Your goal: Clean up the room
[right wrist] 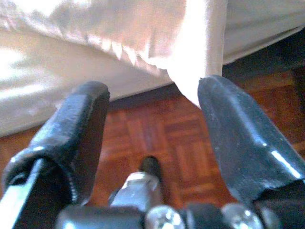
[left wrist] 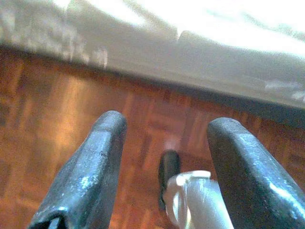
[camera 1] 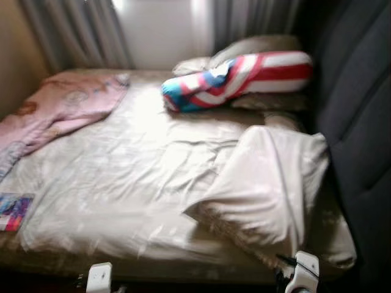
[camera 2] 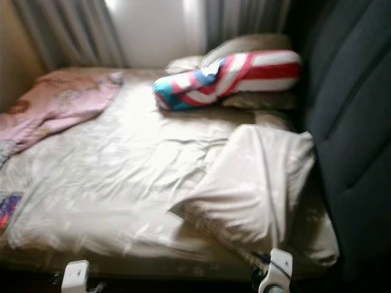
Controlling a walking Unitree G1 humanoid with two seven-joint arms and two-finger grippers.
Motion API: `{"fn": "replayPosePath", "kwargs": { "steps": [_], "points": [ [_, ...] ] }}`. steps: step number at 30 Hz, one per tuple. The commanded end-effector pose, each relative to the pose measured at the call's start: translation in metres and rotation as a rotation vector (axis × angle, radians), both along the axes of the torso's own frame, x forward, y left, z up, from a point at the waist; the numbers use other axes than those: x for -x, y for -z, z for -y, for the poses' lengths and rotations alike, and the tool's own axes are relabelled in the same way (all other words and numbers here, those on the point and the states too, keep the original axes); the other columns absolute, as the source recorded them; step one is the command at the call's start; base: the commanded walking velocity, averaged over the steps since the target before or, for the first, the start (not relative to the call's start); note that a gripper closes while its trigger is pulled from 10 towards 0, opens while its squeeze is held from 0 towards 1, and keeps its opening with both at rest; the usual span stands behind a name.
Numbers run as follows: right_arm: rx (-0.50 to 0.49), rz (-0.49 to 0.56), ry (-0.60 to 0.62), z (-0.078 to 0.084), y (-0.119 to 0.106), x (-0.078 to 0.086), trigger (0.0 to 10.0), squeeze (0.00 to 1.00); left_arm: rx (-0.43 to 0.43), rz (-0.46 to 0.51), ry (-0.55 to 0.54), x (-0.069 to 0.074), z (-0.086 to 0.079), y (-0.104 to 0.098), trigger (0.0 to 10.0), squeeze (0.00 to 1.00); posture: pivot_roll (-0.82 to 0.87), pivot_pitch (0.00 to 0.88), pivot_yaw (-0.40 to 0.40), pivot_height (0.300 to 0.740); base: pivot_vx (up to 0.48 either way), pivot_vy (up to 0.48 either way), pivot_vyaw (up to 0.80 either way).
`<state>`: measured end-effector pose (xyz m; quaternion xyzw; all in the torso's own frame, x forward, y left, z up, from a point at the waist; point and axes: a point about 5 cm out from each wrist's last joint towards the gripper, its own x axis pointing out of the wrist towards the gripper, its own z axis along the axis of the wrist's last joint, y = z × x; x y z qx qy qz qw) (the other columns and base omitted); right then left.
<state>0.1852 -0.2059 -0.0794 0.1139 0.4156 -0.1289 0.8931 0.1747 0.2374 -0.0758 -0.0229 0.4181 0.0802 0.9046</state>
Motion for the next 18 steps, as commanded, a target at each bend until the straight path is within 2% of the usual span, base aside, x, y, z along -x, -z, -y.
{"fn": "replayPosePath", "kwargs": {
  "steps": [1, 11, 18],
  "points": [
    [0.024, -0.006, 0.012, 0.009, 0.000, 0.004, 10.0, 0.00, 0.014, -0.006, 0.021, -0.003, 0.008, 0.001, 10.0, 0.00, -0.02, 0.000, 0.011, 0.740, 0.330, 0.000, 0.00],
    [0.020, 0.019, 0.017, 0.009, -0.001, 0.002, 10.0, 0.00, 0.016, 0.031, 0.021, -0.010, 0.007, -0.003, 10.0, 0.00, -0.02, 0.000, 0.013, 0.740, 0.330, 0.000, 0.00],
    [0.006, 0.099, 0.044, 0.009, -0.006, -0.004, 10.0, 0.00, 0.023, 0.135, 0.015, -0.033, 0.006, -0.017, 10.0, 0.00, -0.02, 0.000, 0.011, 0.740, 0.000, 0.000, 0.00]
  ]
}}
